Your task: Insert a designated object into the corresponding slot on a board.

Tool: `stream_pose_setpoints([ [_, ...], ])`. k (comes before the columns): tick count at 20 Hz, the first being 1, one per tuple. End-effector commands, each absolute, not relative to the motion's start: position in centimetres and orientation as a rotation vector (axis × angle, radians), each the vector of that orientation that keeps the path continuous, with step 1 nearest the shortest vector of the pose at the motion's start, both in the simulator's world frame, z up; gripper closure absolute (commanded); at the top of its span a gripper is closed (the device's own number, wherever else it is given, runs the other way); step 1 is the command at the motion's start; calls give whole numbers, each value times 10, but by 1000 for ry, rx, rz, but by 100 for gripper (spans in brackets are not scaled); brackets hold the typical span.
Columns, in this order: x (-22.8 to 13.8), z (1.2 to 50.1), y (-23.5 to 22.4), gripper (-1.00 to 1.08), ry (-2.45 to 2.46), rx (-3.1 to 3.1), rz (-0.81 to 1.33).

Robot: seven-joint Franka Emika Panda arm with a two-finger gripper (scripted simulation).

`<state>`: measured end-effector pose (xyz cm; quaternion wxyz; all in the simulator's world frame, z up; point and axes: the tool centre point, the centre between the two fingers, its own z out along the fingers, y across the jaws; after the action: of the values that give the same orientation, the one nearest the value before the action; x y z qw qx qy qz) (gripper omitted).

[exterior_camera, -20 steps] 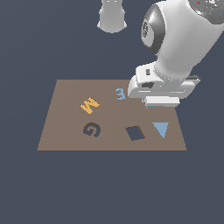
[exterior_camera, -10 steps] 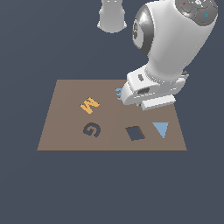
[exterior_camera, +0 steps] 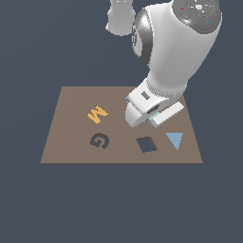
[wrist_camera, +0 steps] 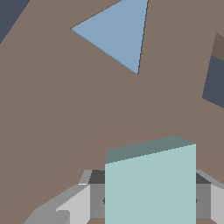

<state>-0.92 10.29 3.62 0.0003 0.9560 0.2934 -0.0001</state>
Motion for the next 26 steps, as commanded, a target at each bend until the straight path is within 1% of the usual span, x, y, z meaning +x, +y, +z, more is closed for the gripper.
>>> stream_pose_setpoints([
  [1, -3, 37, 97, 108, 1057, 2957, 1],
  [14, 37, 39, 74, 108, 1716, 2630, 1],
  [26, 73, 40, 73, 108, 2172, 2268, 0],
])
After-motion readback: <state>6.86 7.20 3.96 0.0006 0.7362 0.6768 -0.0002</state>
